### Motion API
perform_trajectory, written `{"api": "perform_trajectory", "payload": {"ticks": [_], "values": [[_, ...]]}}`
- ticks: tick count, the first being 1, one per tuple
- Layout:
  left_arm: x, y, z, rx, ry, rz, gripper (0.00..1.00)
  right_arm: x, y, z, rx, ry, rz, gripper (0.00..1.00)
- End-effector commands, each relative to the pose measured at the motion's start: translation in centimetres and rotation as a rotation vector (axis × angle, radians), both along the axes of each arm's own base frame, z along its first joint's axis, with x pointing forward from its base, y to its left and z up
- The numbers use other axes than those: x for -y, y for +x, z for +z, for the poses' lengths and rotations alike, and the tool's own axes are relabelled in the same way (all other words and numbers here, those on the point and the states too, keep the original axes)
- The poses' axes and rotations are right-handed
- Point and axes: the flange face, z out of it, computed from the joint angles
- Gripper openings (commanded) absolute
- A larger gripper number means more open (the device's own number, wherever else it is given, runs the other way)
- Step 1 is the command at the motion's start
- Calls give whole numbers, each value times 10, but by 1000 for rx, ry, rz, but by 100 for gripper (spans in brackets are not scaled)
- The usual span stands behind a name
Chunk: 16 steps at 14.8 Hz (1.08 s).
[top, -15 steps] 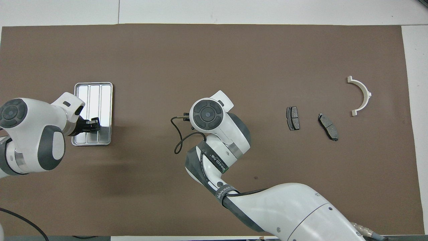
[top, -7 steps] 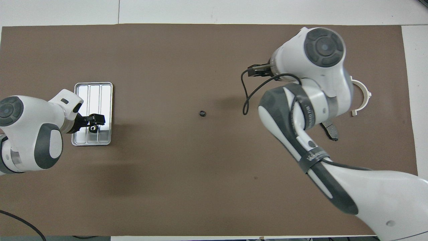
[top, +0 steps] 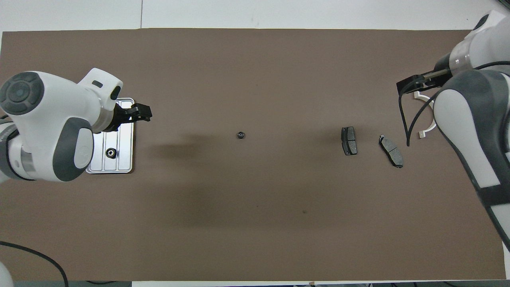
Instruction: Pick bearing gear from pile to tray
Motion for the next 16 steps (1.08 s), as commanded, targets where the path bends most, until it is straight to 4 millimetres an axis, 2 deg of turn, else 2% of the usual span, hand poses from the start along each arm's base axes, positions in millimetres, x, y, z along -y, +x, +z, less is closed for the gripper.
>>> {"api": "perform_trajectory", "payload": {"ticks": [1,3,4,5,6,7,8,10,11,13,14,16], "values": [[75,-1,12,-1,-31,97,100,7,-38,40,-27,5,-35,97],[134,-18,9,-9,-30,120,100,15,-57,54,-74,3,-71,97],[166,-22,-4,-22,-16,133,100,18,-64,57,-94,2,-75,97],[206,-24,-17,-27,18,137,100,22,-71,56,-134,0,-83,97],[237,-19,-34,-21,52,152,100,22,-80,53,-181,-2,-89,97],[260,-15,-55,-22,70,171,100,22,-83,52,-202,-2,-91,97],[269,-18,-66,-23,77,168,100,24,-83,54,-197,-2,-92,97],[265,-28,-87,-39,100,161,100,26,-80,56,-185,-1,-92,97],[265,-28,-90,-31,91,162,100,26,-80,58,-182,1,-94,97],[264,-26,-106,-39,105,162,92,26,-82,59,-183,0,-94,97],[265,-25,-116,-48,113,162,91,30,-83,58,-185,1,-100,97],[266,-25,-117,-51,110,163,87,33,-86,56,-187,1,-108,97]]}}
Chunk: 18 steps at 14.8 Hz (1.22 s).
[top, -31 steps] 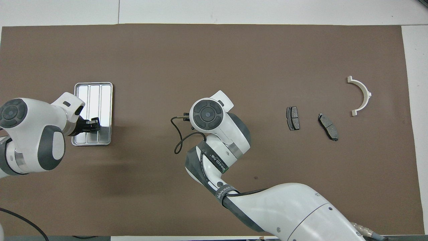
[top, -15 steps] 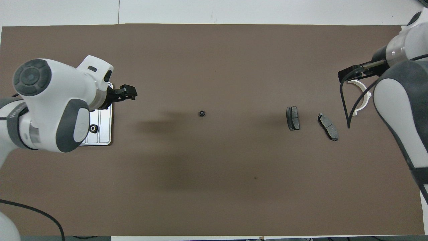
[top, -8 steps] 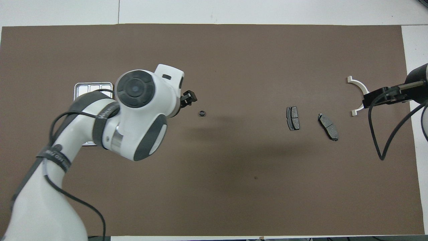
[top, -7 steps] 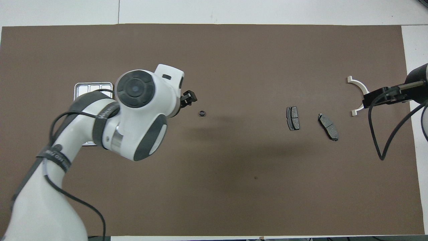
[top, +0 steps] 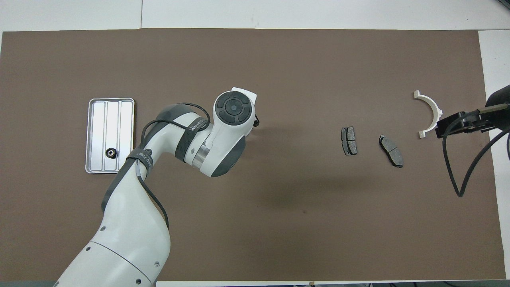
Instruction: Pick bearing gear from pile to tray
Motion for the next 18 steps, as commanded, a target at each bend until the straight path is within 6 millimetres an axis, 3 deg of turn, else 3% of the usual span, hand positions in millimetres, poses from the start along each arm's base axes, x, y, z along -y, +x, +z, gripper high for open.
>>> {"api": "perform_trajectory", "payload": {"ticks": [1,9,11,13,14,18], "values": [[3,3,-4,13,6,5,84,4,-10,-3,-6,7,-26,97],[14,2,-23,35,-9,26,64,5,-11,-14,32,8,-21,97],[14,2,-21,36,-6,26,49,4,-13,-14,33,6,-21,97],[15,0,-22,34,-2,40,13,4,-13,-14,33,6,-23,98],[15,0,-23,34,-1,50,0,4,-13,-14,33,5,-21,98],[7,0,-19,5,28,80,0,5,-13,-13,36,6,-15,98]]}}
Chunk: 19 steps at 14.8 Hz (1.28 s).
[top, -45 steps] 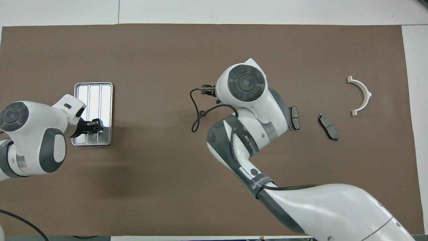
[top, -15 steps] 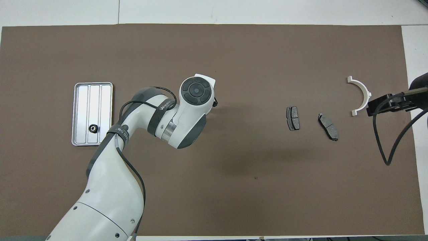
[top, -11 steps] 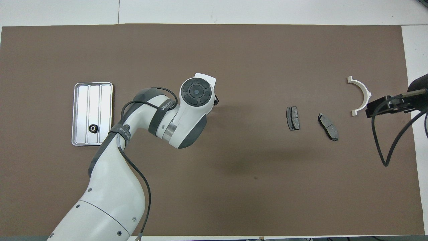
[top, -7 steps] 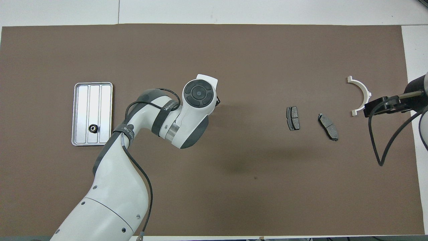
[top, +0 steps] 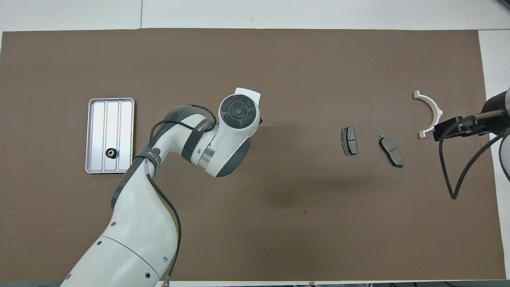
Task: Pick bearing gear from pile to tray
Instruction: 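Carry the bearing to the silver tray and lower it with the left gripper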
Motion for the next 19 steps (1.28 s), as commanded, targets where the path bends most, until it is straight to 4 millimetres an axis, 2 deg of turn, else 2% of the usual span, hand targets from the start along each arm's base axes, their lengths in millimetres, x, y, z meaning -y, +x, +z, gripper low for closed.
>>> {"api": "perform_trajectory", "payload": {"ticks": [1,2,5,7,9,14,15,17,19], "values": [[-19,5,0,-29,65,46,0,2,-6,0,20,8,-9,98],[-37,9,27,-12,59,50,0,2,-7,1,21,8,-10,99],[-102,14,57,-27,57,12,0,3,-6,0,20,8,-10,100],[-163,14,80,-34,51,-34,0,2,-8,1,13,8,-6,100],[-230,18,92,-42,48,-100,0,2,-8,0,12,8,-9,100],[-357,46,88,-42,46,-279,0,3,-6,2,23,7,-7,100],[-368,48,85,-35,47,-309,0,4,-6,2,24,6,-11,100],[-387,53,65,-32,50,-328,0,4,-6,2,21,6,-15,100],[-399,53,50,-15,51,-318,0,4,-6,2,23,6,-15,100]]}}
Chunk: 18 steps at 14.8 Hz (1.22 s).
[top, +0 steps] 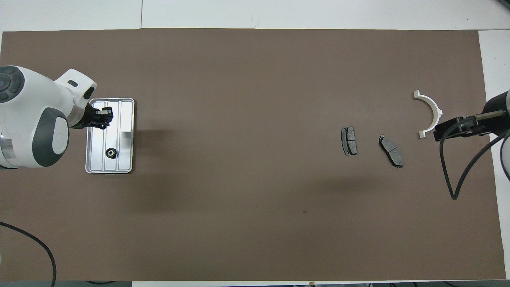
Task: Pick bearing gear from pile to tray
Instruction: 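Carry the bearing to the silver tray and lower it with the left gripper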
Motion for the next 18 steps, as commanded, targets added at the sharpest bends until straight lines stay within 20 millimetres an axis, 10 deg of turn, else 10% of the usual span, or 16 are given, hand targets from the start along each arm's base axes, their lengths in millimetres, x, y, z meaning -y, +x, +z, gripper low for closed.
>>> {"api": "perform_trajectory", "payload": {"ticks": [1,16,17,18], "values": [[-12,0,-25,20,-2,-9,0,4,-5,1,20,6,-13,100],[-31,-7,-79,53,-74,92,0,4,-5,1,22,6,-16,100],[-31,-8,-78,53,-74,92,4,4,-4,1,20,6,-16,100],[-31,-6,-77,54,-74,91,57,4,-4,2,22,6,-16,100]]}}
